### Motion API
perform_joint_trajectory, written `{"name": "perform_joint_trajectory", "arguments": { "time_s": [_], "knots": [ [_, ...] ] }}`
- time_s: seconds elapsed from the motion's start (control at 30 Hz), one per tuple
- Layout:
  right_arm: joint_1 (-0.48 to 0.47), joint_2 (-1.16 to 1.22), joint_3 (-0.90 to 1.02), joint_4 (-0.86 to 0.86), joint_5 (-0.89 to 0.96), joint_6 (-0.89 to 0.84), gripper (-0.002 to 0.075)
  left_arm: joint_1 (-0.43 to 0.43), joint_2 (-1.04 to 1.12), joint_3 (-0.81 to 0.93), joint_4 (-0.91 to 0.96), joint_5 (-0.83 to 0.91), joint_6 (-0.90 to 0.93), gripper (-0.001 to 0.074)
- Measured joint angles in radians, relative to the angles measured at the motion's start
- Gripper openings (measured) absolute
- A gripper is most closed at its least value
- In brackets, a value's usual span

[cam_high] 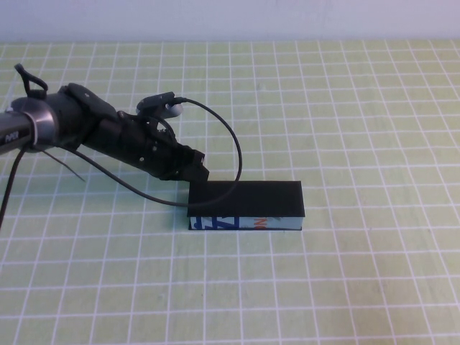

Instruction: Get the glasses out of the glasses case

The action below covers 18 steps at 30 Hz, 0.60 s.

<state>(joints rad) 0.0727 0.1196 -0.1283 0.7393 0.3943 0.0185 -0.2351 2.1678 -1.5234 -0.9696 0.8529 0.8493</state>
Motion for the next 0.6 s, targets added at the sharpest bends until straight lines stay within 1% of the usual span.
{"name": "perform_joint_trajectory", "arguments": {
  "time_s": [0.1,0.27,0.5,0.6],
  "knots": [
    [0.0,0.154,-0.127,-0.043,0.17,-0.047,-0.0018,0.0,0.0,-0.002,0.002,0.002,0.0,-0.0004],
    [0.0,0.465,-0.322,-0.095,0.323,-0.202,-0.0018,0.0,0.0,-0.002,0.006,0.009,0.003,-0.0004],
    [0.0,0.831,-0.543,-0.055,0.373,-0.432,-0.0018,0.0,0.0,-0.002,0.041,0.011,0.005,-0.0004],
    [0.037,0.95,-0.627,-0.048,0.375,-0.473,-0.0018,0.0,0.0,-0.002,0.042,0.015,0.006,-0.0004]
  ]
}}
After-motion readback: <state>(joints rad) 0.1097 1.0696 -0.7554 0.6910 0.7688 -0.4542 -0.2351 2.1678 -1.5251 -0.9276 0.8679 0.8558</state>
